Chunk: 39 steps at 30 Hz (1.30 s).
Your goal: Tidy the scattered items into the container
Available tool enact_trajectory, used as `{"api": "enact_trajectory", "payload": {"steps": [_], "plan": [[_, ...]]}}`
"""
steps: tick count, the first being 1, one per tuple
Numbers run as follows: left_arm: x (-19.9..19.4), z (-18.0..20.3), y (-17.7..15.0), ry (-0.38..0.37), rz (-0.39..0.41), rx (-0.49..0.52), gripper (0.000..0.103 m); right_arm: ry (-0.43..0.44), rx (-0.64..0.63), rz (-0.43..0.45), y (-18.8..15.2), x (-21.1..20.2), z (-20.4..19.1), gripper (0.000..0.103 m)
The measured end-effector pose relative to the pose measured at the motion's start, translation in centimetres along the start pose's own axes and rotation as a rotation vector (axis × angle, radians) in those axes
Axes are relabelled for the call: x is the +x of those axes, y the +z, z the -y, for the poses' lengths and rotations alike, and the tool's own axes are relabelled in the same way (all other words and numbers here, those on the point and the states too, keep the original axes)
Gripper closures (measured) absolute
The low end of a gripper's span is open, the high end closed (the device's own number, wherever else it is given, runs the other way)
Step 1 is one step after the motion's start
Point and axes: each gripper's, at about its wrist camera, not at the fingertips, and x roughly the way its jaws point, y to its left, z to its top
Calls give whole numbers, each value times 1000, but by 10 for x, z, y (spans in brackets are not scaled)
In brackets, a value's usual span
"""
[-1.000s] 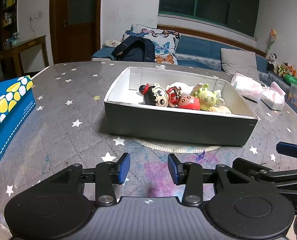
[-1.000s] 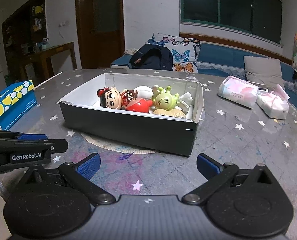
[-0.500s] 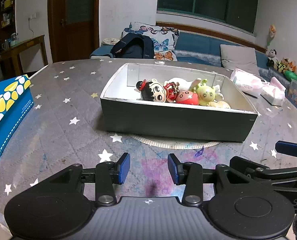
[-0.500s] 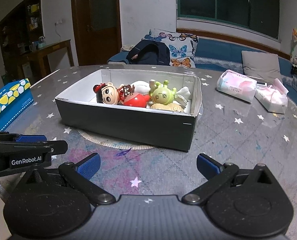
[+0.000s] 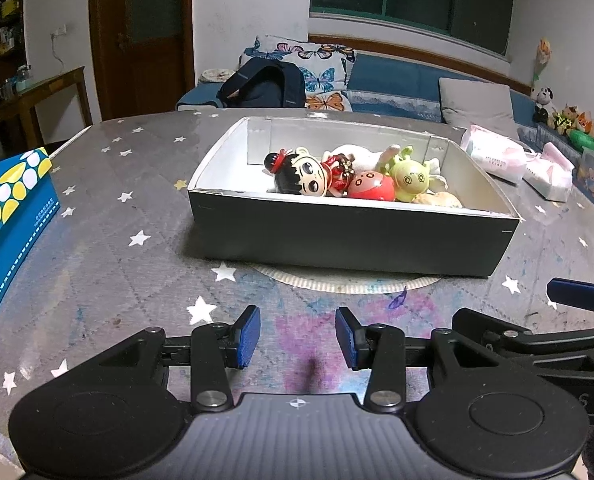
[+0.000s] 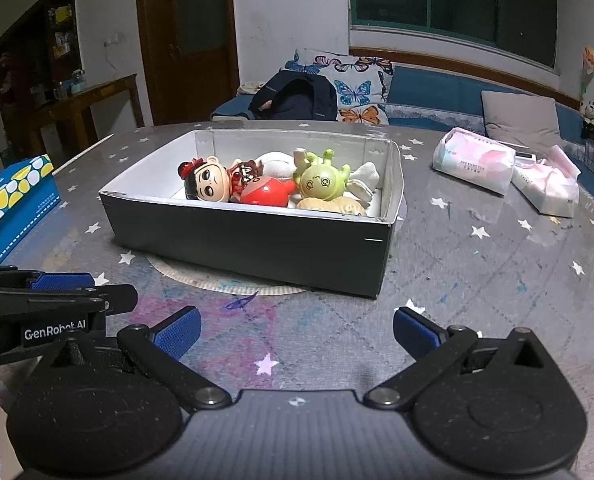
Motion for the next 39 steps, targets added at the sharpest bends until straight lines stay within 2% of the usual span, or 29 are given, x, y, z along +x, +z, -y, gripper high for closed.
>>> {"api": "enact_trajectory", "payload": {"steps": [39], "plan": [[34,7,25,39,-42,50,60,6,18,-67,17,43,12,0]]}}
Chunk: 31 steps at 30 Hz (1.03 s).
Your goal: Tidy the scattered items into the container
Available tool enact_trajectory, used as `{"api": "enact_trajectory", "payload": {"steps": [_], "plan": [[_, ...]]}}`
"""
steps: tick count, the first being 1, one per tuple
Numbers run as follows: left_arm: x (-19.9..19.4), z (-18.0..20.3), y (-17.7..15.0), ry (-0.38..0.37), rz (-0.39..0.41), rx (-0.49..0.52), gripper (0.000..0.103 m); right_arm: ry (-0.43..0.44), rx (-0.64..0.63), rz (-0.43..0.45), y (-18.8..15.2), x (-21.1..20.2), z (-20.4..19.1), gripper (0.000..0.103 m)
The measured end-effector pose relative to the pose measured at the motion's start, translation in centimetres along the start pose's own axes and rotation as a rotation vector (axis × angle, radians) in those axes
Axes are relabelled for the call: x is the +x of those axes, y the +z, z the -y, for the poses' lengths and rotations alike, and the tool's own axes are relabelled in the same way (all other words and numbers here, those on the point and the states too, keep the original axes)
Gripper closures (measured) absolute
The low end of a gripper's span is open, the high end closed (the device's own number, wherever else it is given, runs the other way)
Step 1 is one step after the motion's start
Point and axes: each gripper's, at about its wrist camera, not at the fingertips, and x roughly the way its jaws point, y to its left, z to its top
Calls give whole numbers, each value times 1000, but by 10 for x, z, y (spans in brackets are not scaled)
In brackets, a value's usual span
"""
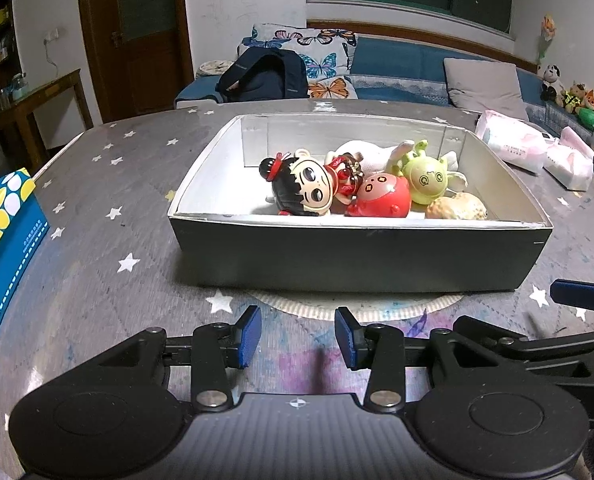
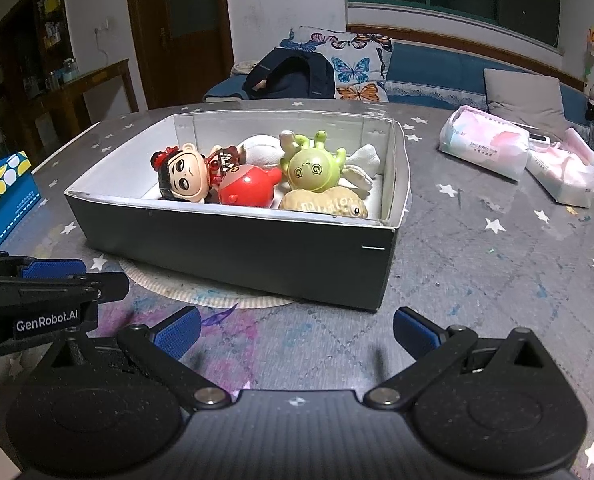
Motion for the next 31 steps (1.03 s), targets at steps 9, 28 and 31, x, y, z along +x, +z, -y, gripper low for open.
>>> {"api": "enact_trajectory", "payload": {"steps": [9,28,31], "plan": [[6,4,6,2,-5,18,62,2,-1,-10,3,7,1,0],[19,4,12,14,-10,29,69,5,2,-28,6,18,2,0],[19,4,12,18,-9,34,69,5,1,-31,7,19,2,0]]}}
